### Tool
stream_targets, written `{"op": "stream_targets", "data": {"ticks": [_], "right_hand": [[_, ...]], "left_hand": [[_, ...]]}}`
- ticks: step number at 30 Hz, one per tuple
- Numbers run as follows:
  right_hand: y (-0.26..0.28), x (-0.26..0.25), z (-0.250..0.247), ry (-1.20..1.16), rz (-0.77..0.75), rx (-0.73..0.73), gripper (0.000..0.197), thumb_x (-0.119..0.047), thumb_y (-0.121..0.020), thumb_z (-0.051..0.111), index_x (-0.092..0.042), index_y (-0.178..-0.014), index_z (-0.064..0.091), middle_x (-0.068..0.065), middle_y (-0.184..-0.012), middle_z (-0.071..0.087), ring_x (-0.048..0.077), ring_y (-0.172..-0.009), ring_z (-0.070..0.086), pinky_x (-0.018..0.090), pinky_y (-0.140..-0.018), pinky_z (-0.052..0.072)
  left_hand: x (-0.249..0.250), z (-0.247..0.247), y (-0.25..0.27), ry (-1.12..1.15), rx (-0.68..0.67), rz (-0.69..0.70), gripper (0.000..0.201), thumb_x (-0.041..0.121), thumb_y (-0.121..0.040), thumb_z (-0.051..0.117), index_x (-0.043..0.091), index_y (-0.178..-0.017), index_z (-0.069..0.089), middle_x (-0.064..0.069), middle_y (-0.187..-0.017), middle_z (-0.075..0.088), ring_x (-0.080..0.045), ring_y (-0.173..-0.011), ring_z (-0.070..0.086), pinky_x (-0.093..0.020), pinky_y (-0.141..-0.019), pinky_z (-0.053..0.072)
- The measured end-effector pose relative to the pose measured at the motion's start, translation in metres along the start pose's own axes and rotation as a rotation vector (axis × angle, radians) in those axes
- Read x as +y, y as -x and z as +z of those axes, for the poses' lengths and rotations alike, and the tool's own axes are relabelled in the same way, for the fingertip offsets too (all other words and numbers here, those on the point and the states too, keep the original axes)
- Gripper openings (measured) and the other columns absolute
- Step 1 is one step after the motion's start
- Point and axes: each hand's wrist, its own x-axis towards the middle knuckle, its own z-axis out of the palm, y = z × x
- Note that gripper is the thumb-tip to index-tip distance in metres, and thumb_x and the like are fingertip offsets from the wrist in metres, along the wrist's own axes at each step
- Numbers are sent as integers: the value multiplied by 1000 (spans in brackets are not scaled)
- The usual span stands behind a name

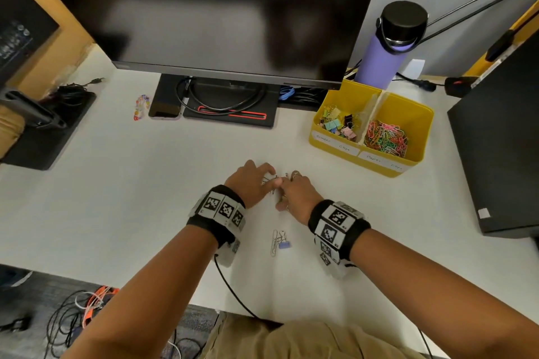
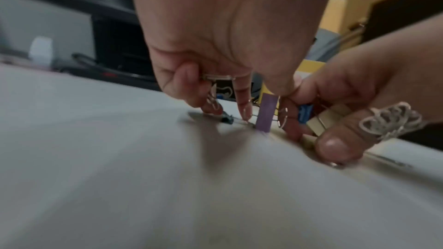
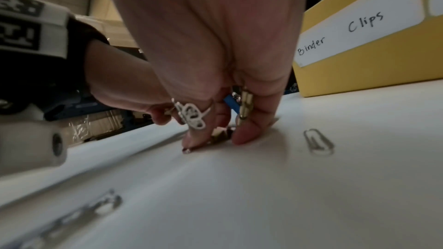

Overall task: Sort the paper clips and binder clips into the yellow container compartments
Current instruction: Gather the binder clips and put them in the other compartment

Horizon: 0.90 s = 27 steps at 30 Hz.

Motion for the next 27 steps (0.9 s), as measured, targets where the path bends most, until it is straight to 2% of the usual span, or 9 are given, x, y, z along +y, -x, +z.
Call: {"op": "stream_targets", "data": {"ticks": [5,9,13,16,18,20,22,25,27], "right_hand": [[-1,5,-10,79,-14,6,28,-3,-85,54,2,-112,51,11,-97,31,36,-106,49,42,-92,45],[-4,10,-19,105,-15,-26,25,-8,-82,60,2,-105,56,11,-95,37,24,-86,42,37,-84,45],[0,9,-29,107,-109,-100,10,-7,-83,60,-4,-91,56,8,-92,39,19,-84,40,26,-73,31],[4,11,-32,76,-167,-133,10,-6,-86,56,-10,-82,47,8,-90,46,15,-85,39,19,-65,22],[6,15,-32,17,-190,-91,7,0,-86,51,-3,-90,56,15,-94,58,14,-85,41,17,-65,24],[6,19,-31,-41,-201,-54,15,4,-85,49,4,-96,60,18,-102,64,13,-84,44,16,-65,26],[7,20,-30,-101,-197,-4,15,4,-84,52,4,-96,62,17,-102,65,14,-82,46,12,-59,30],[9,25,-28,-212,-138,89,13,2,-82,58,2,-93,64,14,-95,64,15,-78,49,-2,-57,36],[13,29,-31,-303,-94,131,12,3,-80,60,2,-91,64,10,-88,60,18,-76,51,0,-54,39]], "left_hand": [[3,4,1,21,3,68,37,40,-93,46,15,-120,50,-18,-116,45,-35,-102,54,-40,-93,45],[2,11,3,-11,85,73,30,25,-96,40,9,-120,49,-17,-115,48,-34,-101,55,-35,-89,44],[9,13,4,0,83,-50,28,20,-96,39,8,-121,45,-14,-125,44,-31,-110,48,-36,-90,43],[12,16,1,30,75,-105,31,15,-99,32,0,-125,40,-15,-129,42,-31,-112,47,-34,-89,43],[16,11,1,61,76,-163,30,16,-98,33,-2,-121,40,-18,-124,46,-31,-108,51,-34,-85,44],[20,6,-1,-24,44,-121,28,16,-93,40,-2,-114,44,-18,-119,52,-33,-105,55,-35,-84,45],[21,1,-5,-57,-5,-115,28,16,-86,45,-1,-108,48,-16,-117,57,-32,-104,57,-34,-86,46],[26,-5,-7,-67,-42,-113,29,15,-86,48,-1,-111,54,-15,-119,60,-30,-108,57,-31,-88,46],[28,-6,-7,-68,-31,-90,29,13,-88,48,-1,-112,56,-15,-121,59,-29,-112,56,-28,-90,44]]}}
